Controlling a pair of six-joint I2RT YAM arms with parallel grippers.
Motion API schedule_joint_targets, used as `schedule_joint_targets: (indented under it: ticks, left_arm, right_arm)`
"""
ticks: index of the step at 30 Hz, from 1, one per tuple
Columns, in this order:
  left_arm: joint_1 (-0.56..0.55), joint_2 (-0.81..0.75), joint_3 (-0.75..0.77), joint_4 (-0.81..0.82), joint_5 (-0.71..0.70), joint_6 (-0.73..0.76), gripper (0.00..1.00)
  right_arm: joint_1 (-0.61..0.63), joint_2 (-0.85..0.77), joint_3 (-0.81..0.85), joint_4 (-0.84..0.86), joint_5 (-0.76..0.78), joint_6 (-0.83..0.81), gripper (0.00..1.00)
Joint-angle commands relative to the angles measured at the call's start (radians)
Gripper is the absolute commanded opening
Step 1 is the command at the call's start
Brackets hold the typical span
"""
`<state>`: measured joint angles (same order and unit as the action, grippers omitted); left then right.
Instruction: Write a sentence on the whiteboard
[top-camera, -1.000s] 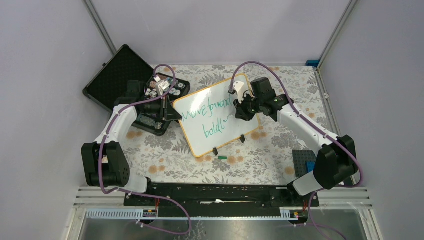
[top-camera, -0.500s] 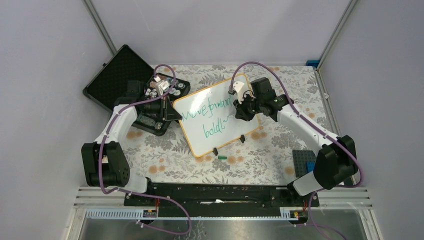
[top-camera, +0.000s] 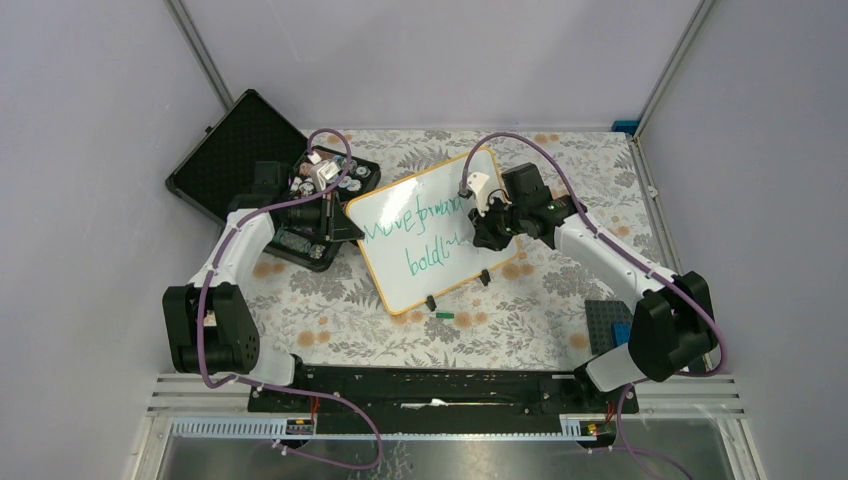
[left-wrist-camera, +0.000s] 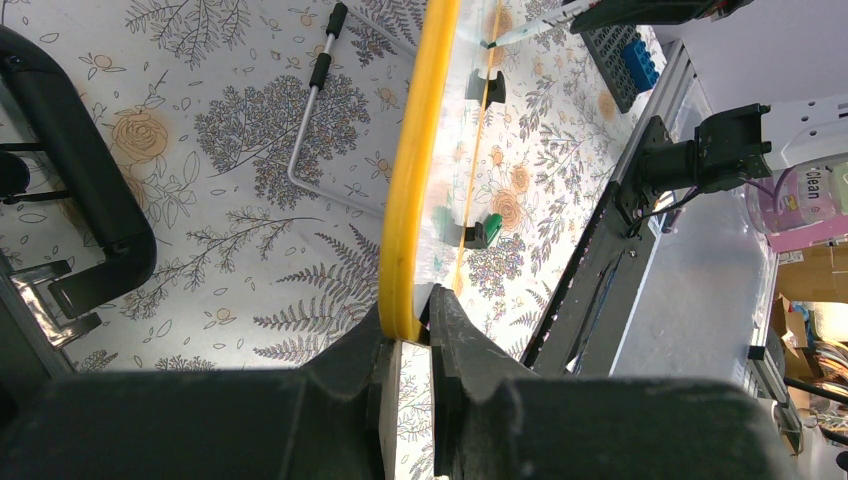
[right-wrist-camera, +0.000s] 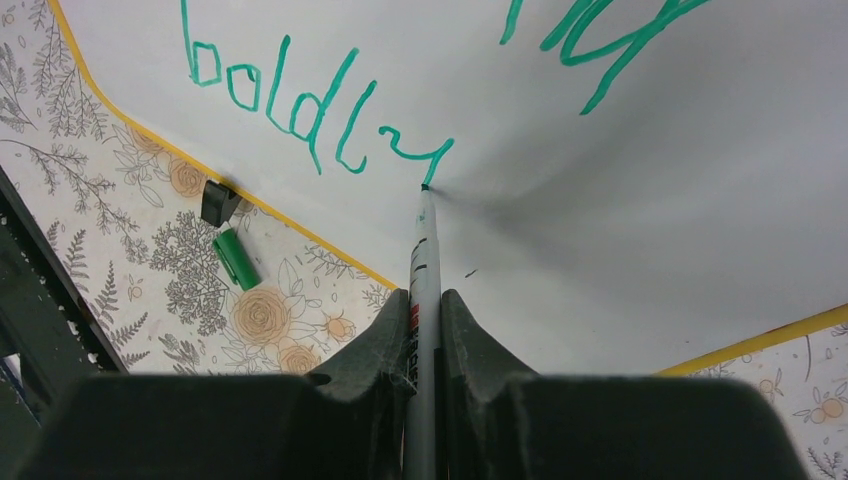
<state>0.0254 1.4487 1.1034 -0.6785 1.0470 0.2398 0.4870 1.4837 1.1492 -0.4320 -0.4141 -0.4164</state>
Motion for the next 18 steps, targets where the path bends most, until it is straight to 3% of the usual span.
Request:
schedule_joint_targets:
  ticks: [1,18]
  left_arm:
    - [-0.01,0.019,0.006,0.053,-0.09,0.088,0.0]
    - [-0.011,0.021,0.003,0.053,-0.087,0.09,0.0]
  right_arm:
    - [-0.008,-0.023,-0.028,0.021,-0.011,-0.02,0.0]
    - [-0.002,-0.039,-0.101,0.021,-0.04,-0.021,0.0]
